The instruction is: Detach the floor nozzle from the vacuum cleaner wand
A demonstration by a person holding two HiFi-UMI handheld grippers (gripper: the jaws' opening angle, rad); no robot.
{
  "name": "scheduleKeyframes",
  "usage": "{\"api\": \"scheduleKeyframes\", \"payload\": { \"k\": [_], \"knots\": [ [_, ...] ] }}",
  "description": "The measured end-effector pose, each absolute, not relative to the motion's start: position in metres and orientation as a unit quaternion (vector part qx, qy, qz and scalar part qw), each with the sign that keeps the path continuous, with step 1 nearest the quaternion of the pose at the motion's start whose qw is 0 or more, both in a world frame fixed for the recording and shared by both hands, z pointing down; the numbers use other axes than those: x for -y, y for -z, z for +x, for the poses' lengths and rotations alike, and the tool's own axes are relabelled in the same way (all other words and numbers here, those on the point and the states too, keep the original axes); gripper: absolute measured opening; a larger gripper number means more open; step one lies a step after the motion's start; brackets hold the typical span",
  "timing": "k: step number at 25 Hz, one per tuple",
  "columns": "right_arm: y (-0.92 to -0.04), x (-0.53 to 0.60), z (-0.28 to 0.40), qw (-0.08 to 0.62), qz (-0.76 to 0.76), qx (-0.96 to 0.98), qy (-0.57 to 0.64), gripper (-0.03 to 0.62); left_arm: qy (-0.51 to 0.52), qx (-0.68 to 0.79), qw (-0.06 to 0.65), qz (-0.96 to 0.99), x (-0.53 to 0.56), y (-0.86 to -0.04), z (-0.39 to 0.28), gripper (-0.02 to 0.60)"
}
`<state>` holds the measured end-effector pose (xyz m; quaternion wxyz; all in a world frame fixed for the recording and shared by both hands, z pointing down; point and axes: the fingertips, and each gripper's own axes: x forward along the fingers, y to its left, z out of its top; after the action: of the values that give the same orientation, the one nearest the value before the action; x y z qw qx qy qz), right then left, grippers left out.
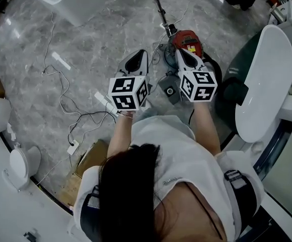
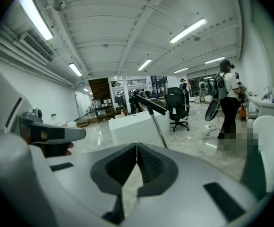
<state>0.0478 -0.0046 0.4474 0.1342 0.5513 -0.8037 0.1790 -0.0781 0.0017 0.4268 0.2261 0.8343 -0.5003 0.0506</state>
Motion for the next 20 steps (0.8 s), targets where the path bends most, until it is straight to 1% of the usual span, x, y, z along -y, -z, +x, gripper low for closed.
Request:
{"api": "scheduleKeyframes", "payload": {
  "k": [6,10,14,18,20],
  "knots": [
    [-0.449,0.008,0.047,0.126,0.567,0.792,-0.187,0.014,-0.052,0.496,0.228,0.836,0.004,-0.429,-0.091,0.005],
    [-0.453,0.005,0.047,0.105,0.569,0.786,-0.22,0.014,-0.038,0.498,0.235,0.834,0.005,-0.427,-0.095,0.005],
    [-0.447,0.001,0.052,0.109,0.567,0.789,-0.211,0.014,-0.032,0.497,0.238,0.834,0.003,-0.425,-0.092,0.005],
    [-0.445,0.003,0.058,0.077,0.565,0.787,-0.233,0.014,-0.026,0.494,0.235,0.837,-0.003,-0.42,-0.093,0.005],
    [-0.45,0.005,0.055,0.082,0.56,0.79,-0.236,0.014,-0.03,0.494,0.235,0.837,-0.004,-0.42,-0.095,0.005]
  ]
}}
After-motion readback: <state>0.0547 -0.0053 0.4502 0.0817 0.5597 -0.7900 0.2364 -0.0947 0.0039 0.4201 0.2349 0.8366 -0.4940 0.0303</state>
